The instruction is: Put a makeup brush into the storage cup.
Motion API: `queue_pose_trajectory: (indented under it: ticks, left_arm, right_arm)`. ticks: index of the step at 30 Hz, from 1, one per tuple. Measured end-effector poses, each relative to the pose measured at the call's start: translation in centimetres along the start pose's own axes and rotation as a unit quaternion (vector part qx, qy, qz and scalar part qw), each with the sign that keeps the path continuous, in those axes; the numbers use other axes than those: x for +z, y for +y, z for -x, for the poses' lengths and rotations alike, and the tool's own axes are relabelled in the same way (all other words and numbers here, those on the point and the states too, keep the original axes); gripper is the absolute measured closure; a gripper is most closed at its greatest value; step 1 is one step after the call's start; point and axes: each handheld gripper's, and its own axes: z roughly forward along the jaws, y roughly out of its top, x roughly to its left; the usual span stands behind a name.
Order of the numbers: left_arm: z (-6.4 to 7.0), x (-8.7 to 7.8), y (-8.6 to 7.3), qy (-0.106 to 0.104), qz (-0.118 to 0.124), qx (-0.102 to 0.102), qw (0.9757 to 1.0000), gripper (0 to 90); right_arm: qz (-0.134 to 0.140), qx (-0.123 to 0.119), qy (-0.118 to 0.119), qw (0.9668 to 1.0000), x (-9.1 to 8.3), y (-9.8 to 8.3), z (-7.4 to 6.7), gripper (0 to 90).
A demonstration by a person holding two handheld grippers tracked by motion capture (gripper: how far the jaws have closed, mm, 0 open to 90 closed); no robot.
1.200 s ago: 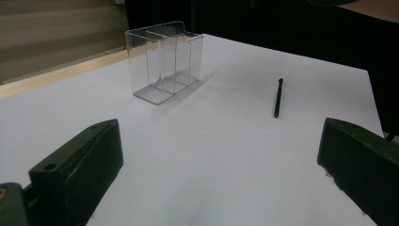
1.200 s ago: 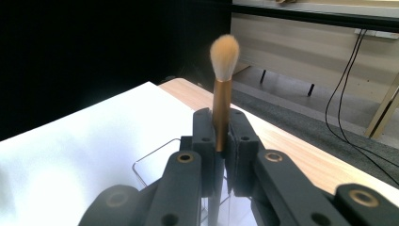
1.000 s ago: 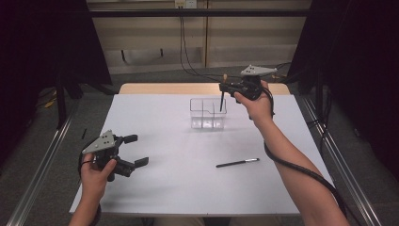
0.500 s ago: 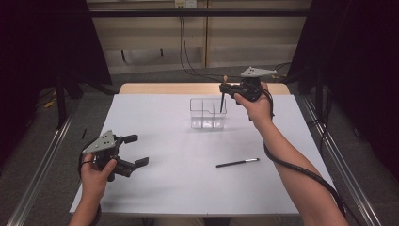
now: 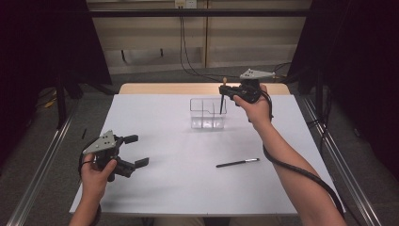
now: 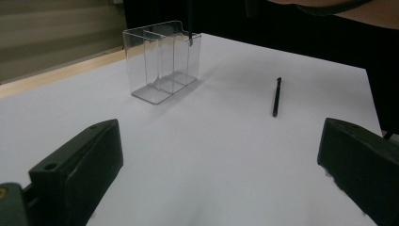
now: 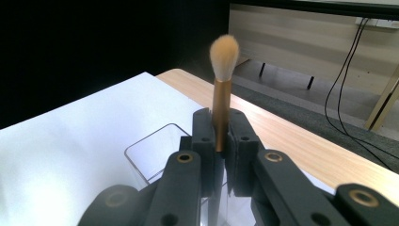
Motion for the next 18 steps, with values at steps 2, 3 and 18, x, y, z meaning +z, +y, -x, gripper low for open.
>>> queue_pose_trajectory:
  ticks: [2, 3, 18]
  left_arm:
    - [0.01, 0.01, 0.00, 0.000, 0.000, 0.001, 1.0000, 0.7]
    - [0.00, 0.01, 0.00, 0.000, 0.000, 0.000, 1.0000, 0.7]
    - [0.09, 0.09, 0.02, -0.002, 0.001, 0.001, 1.0000, 0.7]
  right_arm:
    - [-0.001, 0.001, 0.000, 1.0000, 0.05, -0.09, -0.03, 83.8]
    - [-0.001, 0.000, 0.000, 1.0000, 0.10, -0.16, -0.03, 83.8]
    - [-0.007, -0.002, -0.001, 1.0000, 0.30, -0.70, -0.02, 83.8]
